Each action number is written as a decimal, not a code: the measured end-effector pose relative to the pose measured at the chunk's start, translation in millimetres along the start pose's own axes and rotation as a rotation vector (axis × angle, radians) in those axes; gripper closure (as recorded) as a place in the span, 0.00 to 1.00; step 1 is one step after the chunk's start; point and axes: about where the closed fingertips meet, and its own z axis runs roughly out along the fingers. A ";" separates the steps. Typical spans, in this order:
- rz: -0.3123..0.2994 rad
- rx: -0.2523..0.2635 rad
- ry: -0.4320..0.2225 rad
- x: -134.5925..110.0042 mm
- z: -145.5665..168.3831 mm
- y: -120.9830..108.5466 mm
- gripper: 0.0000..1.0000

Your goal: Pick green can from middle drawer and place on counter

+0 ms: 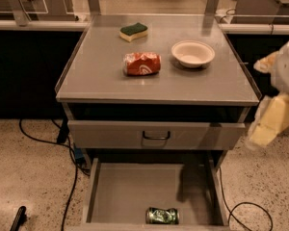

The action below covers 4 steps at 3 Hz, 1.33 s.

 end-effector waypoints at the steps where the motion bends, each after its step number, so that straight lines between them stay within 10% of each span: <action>1: 0.124 -0.011 -0.076 23.1 46.4 26.6 0.00; 4: 0.260 0.027 -0.164 37.3 103.5 27.4 0.00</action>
Offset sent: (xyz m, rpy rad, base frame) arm 0.0008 0.0004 -0.1497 0.3304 -0.0729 -0.2570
